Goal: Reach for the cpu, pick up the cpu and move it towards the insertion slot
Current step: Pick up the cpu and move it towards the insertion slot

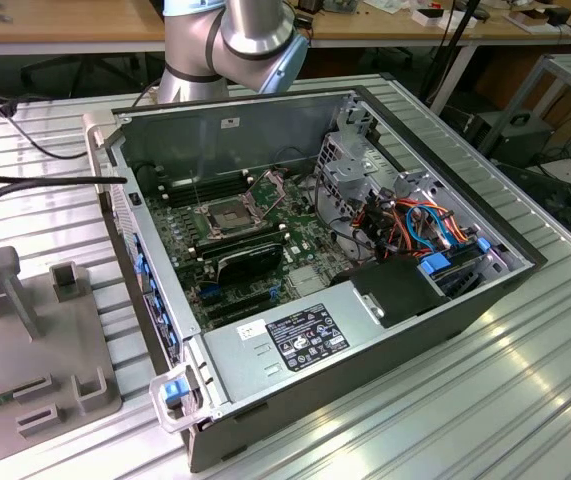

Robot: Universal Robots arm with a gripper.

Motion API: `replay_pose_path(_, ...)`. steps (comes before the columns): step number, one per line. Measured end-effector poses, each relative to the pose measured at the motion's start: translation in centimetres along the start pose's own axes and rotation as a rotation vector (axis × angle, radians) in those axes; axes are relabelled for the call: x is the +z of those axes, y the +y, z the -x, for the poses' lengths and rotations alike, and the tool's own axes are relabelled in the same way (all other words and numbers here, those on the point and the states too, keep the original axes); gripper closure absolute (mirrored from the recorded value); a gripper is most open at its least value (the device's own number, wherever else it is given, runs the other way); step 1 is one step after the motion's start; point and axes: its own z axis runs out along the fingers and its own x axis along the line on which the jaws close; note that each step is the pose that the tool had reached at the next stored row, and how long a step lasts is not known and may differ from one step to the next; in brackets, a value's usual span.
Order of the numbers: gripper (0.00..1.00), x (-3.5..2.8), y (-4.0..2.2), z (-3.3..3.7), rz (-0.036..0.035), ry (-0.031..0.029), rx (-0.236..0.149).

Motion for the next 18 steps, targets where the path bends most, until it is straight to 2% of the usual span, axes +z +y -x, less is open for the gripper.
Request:
replay_pose_path(10,0.26,1.89,-0.08,0.04,0.0000,-0.0001,0.002)
replay_pose_path(18,0.26,1.95,-0.08,0.04,0.0000,0.0000,0.002)
